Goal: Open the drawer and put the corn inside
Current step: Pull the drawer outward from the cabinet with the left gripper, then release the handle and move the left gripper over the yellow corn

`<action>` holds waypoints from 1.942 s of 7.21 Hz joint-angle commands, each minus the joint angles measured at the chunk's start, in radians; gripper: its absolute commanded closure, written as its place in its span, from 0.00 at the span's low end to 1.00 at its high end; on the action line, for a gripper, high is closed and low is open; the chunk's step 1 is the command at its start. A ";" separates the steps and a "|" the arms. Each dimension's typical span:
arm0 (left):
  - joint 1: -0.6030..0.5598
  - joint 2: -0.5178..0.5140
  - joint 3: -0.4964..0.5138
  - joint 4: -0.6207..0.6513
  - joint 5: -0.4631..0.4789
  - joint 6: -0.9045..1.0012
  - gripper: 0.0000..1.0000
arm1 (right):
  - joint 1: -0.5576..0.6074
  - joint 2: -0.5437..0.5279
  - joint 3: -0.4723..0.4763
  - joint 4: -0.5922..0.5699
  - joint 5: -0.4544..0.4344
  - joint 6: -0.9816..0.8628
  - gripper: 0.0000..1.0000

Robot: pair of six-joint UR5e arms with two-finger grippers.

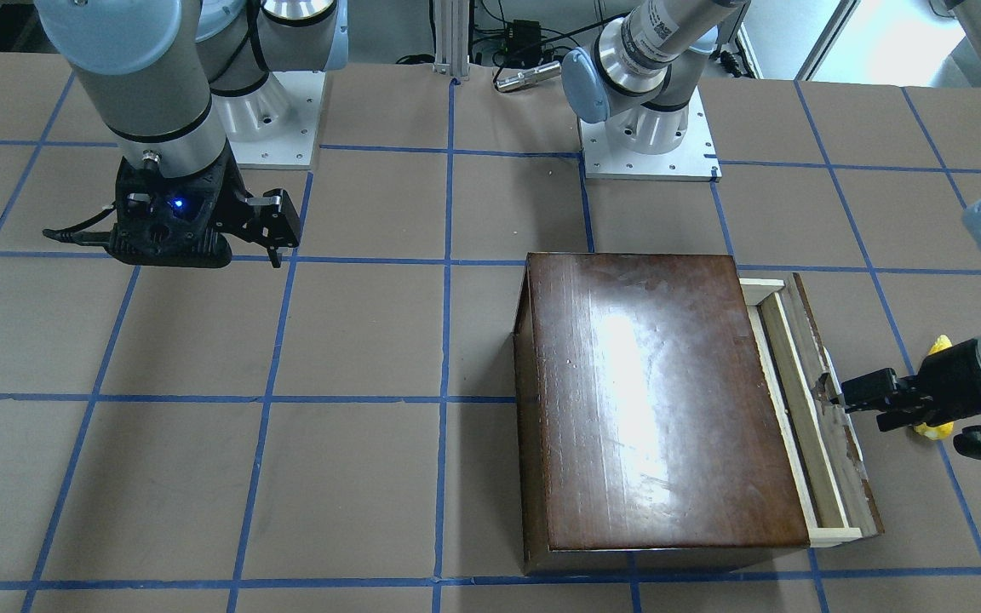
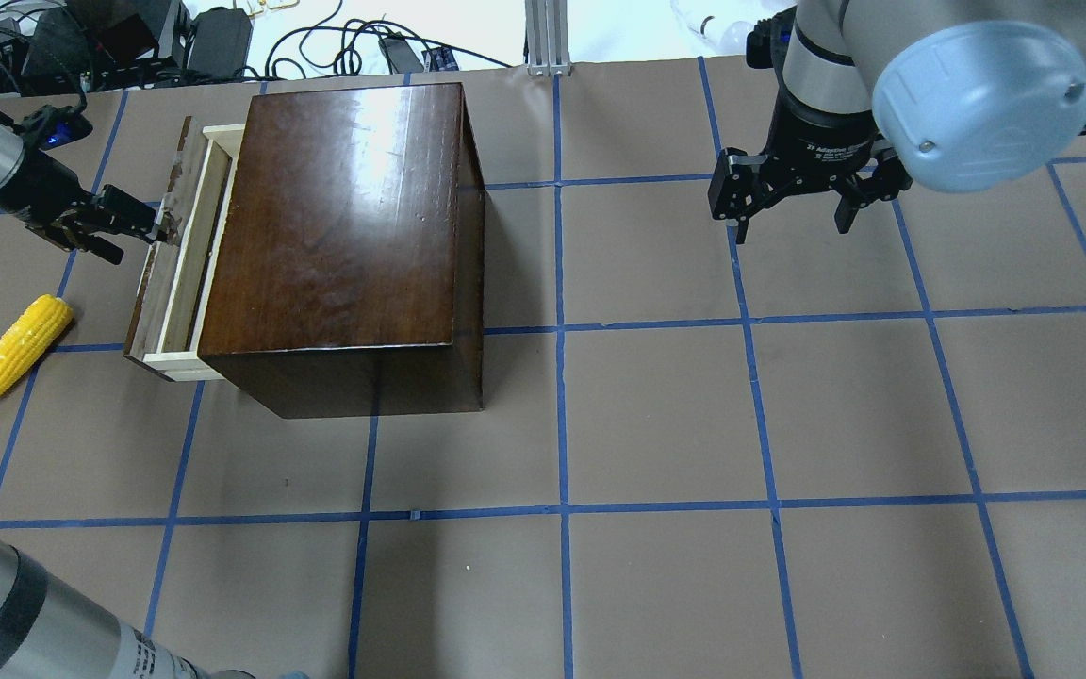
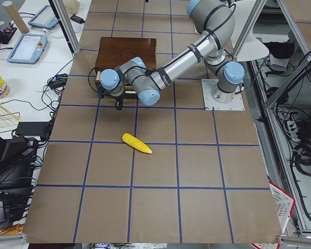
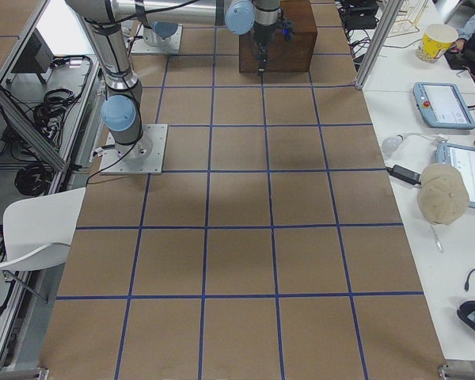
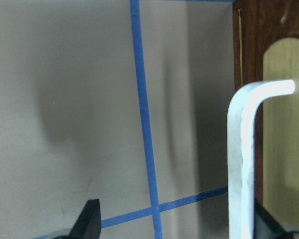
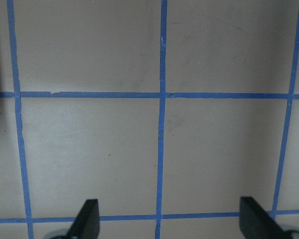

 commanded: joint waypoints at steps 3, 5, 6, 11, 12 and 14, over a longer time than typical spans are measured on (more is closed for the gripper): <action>0.025 -0.002 0.003 0.017 0.031 0.045 0.00 | 0.000 0.000 0.000 0.000 0.000 0.000 0.00; 0.025 -0.002 0.018 0.019 0.033 0.047 0.00 | 0.000 0.000 0.000 0.000 0.000 0.000 0.00; 0.025 -0.003 0.015 0.022 0.033 0.047 0.00 | 0.000 0.000 0.000 0.000 0.000 0.000 0.00; 0.025 -0.003 0.018 0.055 0.102 0.067 0.00 | 0.000 0.000 0.000 0.000 0.000 0.000 0.00; 0.025 -0.002 0.019 0.055 0.102 0.067 0.00 | 0.000 0.000 0.000 0.000 0.000 0.000 0.00; 0.025 0.029 0.032 0.040 0.105 0.056 0.00 | 0.000 0.000 0.000 0.000 0.000 0.000 0.00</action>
